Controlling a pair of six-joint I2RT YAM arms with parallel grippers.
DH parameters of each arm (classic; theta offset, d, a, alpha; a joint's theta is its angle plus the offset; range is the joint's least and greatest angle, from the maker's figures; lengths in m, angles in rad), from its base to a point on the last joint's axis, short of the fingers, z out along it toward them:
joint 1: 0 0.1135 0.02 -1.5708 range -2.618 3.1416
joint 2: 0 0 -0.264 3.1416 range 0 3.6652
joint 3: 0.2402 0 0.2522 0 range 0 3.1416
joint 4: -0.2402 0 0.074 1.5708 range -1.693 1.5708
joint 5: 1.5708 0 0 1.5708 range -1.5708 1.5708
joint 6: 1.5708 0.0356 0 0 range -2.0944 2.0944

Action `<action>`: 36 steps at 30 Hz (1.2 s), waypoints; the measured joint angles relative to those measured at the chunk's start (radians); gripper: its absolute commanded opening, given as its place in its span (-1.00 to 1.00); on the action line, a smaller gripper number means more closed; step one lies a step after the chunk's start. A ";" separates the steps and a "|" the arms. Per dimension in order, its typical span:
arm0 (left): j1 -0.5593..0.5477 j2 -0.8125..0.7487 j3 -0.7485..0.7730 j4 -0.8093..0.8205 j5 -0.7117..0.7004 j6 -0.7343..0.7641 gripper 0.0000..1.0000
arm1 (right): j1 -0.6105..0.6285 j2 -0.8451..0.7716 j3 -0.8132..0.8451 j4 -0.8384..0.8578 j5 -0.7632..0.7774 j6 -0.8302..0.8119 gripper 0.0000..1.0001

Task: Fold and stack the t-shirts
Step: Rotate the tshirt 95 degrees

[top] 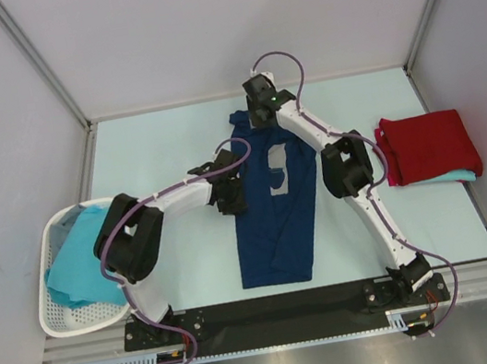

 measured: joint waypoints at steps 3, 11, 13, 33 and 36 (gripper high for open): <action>0.000 0.000 0.000 0.003 0.002 0.000 -0.46 | 0.003 -0.007 0.004 0.000 -0.001 0.000 0.05; -0.005 -0.002 -0.001 0.005 0.010 0.000 -0.46 | 0.004 -0.026 -0.025 -0.001 0.011 0.005 0.01; -0.008 -0.014 -0.004 0.005 0.017 0.000 -0.45 | 0.006 -0.083 -0.131 0.010 0.028 0.009 0.00; -0.053 -0.080 -0.042 0.050 0.027 -0.011 -0.43 | 0.058 -0.504 -0.799 0.090 0.089 0.063 -0.05; -0.053 -0.069 -0.052 0.055 0.026 -0.019 -0.42 | 0.065 -0.504 -0.851 0.092 0.087 0.068 -0.06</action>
